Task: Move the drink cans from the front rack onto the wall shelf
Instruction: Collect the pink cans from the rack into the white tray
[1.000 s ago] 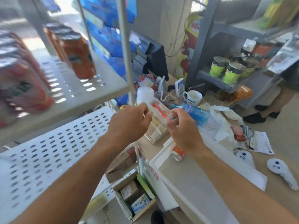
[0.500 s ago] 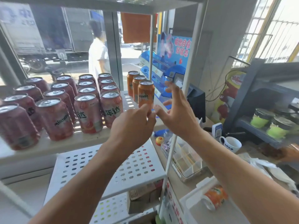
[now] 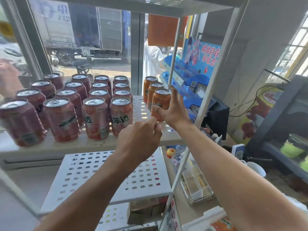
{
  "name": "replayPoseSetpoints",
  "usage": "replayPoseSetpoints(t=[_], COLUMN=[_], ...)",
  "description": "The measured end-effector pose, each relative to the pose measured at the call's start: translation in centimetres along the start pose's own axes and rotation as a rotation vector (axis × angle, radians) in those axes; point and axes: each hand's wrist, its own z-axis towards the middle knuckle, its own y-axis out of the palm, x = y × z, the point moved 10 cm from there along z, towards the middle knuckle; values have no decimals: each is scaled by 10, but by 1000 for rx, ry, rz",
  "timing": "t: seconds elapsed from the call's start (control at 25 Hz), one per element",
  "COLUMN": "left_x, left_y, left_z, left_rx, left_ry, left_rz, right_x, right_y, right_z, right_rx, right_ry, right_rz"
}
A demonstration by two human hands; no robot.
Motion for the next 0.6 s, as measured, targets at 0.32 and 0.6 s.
replayPoseSetpoints(t=[0.32,0.6], left_x=[-16,-25], left_y=[-2,-14], left_z=[5,-3], left_rx=[-5,27], left_ry=[-51,4], left_rz=[20,-16], right_x=[-4,-23], right_y=[4,-37], right_z=[-4,-92], right_rx=[68,119], right_ry=[-55,-31], right_rz=[114,306])
